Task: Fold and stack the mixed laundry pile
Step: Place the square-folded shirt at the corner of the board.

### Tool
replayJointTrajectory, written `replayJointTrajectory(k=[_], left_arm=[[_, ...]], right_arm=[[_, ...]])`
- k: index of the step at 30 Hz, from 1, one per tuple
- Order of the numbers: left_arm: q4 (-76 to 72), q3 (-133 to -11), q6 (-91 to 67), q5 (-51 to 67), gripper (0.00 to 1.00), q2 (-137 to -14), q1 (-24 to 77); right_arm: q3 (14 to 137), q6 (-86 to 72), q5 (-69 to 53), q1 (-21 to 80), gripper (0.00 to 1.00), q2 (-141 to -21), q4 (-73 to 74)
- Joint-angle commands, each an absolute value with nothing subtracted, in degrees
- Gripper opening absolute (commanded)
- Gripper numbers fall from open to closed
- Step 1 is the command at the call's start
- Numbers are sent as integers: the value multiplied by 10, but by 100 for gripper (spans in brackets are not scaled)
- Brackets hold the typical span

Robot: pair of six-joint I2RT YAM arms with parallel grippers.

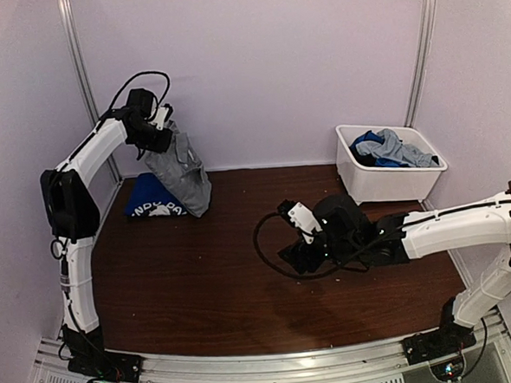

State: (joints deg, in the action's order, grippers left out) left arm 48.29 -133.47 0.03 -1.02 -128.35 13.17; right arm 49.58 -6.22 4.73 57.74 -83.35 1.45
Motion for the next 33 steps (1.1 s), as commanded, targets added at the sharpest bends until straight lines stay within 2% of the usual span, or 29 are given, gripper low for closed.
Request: replayJointTrajectory(k=[1, 9, 17, 23, 28, 29, 31, 33], left_arm=[[425, -1315, 11, 0, 0, -1257, 93], [344, -1223, 32, -19, 0, -1273, 53], [297, -1216, 35, -29, 0, -1327, 16], [273, -1192, 26, -94, 1, -1368, 11], [230, -1166, 26, -150, 13, -1390, 9], [239, -1178, 20, -168, 18, -1400, 8], [268, -1203, 3, -195, 36, -1416, 6], [291, -1217, -26, -211, 44, -1419, 5]], right_arm=[[515, -64, 41, 573, 75, -844, 7], [524, -62, 31, 568, 74, -864, 8], [537, -62, 20, 565, 74, -890, 13], [547, -62, 20, 564, 74, -900, 21], [553, -58, 24, 564, 75, -897, 36], [553, -58, 25, 564, 75, -896, 37], [554, -60, 26, 564, 75, -892, 40], [553, -61, 28, 564, 75, -887, 43]])
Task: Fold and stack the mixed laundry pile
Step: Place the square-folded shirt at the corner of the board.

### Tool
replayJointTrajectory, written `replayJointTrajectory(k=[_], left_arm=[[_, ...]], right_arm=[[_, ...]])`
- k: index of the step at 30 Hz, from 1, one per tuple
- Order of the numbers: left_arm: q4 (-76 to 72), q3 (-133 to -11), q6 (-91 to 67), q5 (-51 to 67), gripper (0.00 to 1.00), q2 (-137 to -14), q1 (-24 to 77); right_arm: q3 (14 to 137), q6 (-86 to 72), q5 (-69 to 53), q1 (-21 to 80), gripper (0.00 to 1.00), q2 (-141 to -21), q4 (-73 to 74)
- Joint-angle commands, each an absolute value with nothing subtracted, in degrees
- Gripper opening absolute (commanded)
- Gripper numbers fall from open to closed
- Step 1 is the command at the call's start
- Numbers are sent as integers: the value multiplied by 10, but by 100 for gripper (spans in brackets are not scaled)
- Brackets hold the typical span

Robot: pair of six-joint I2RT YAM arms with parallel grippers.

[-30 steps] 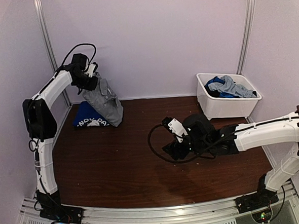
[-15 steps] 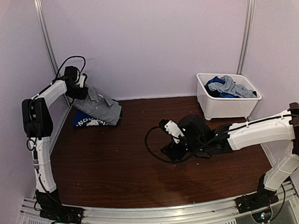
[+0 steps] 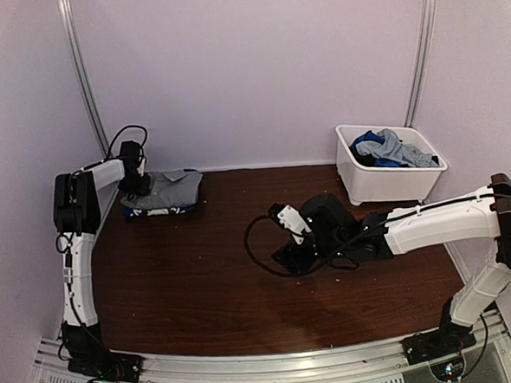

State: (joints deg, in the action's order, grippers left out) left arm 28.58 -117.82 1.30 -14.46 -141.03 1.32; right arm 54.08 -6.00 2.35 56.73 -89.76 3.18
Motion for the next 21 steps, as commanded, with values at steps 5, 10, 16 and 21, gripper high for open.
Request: replayJointTrajectory(k=[5, 10, 16, 21], left_arm=[[306, -1202, -65, -222, 62, -1373, 0], [347, -1229, -93, -192, 78, -1338, -23], [364, -1226, -94, -169, 85, -1286, -24], [283, -1117, -73, -3, 87, -1201, -4]], right_arm=[[547, -63, 28, 564, 75, -872, 45], [537, -62, 39, 563, 77, -848, 49], [516, -65, 43, 551, 78, -803, 51], [507, -69, 39, 543, 79, -782, 60]])
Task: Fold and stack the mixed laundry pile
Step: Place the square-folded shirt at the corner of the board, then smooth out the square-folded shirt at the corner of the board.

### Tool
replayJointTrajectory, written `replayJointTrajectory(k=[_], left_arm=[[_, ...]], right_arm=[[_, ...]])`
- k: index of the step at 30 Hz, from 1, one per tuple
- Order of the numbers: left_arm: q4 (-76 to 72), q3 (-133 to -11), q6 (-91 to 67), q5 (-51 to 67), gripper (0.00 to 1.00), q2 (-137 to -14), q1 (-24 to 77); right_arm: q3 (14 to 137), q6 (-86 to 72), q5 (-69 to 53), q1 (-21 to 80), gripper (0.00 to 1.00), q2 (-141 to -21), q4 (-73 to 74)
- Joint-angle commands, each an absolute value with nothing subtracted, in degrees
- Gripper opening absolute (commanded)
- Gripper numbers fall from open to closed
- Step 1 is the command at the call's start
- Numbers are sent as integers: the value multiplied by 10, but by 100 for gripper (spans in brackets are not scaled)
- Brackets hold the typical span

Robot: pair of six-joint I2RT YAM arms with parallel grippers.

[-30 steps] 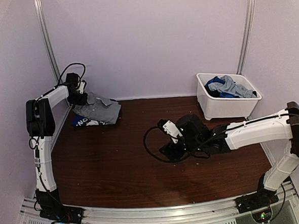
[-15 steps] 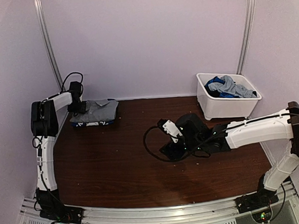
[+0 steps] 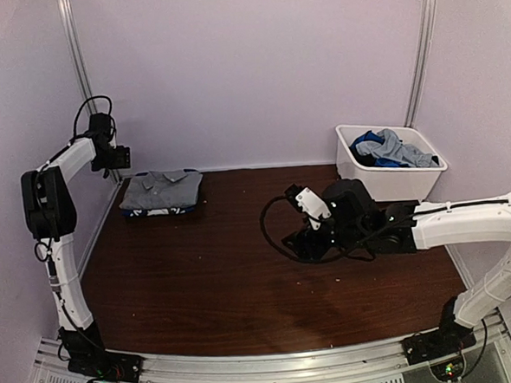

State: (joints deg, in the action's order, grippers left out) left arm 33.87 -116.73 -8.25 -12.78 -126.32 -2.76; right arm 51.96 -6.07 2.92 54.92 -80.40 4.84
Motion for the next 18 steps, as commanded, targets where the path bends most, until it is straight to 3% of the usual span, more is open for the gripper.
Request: replayJointTrajectory(k=[1, 8, 18], left_arm=[[281, -1106, -71, 9, 87, -1191, -2], [242, -1033, -60, 51, 96, -1143, 63], [248, -1087, -76, 88, 89, -1266, 97]], right_arm=[[505, -70, 36, 540, 79, -778, 61], [493, -82, 11, 506, 81, -745, 67], [477, -95, 2, 475, 81, -716, 81]])
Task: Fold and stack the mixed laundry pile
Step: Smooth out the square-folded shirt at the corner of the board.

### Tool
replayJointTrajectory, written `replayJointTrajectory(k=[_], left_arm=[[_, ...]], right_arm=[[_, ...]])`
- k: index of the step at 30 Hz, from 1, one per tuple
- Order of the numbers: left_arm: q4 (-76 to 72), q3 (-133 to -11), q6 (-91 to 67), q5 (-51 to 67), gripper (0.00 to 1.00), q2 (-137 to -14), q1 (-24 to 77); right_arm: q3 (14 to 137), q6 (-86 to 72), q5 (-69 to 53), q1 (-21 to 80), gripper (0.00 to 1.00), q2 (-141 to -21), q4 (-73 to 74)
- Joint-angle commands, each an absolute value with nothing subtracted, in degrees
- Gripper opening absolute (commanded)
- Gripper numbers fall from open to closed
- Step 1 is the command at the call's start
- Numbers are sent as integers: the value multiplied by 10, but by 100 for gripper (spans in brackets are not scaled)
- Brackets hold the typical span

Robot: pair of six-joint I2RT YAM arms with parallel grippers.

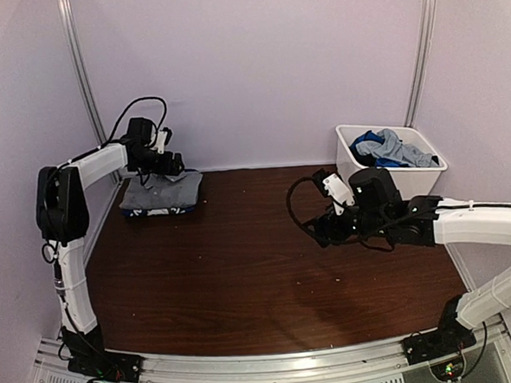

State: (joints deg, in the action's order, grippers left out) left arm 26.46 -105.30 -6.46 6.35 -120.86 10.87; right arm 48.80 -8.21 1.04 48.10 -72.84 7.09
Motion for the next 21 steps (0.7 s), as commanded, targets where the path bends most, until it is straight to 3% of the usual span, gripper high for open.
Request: replayJointTrajectory(k=[1, 11, 21], left_arm=[[255, -1099, -79, 91, 87, -1283, 96], [226, -1082, -127, 108, 82, -1346, 54], [258, -1071, -134, 10, 98, -1250, 47]], right_arm=[[476, -95, 1, 474, 81, -717, 82], [474, -99, -15, 464, 81, -726, 83], [499, -78, -9, 443, 83, -716, 107]])
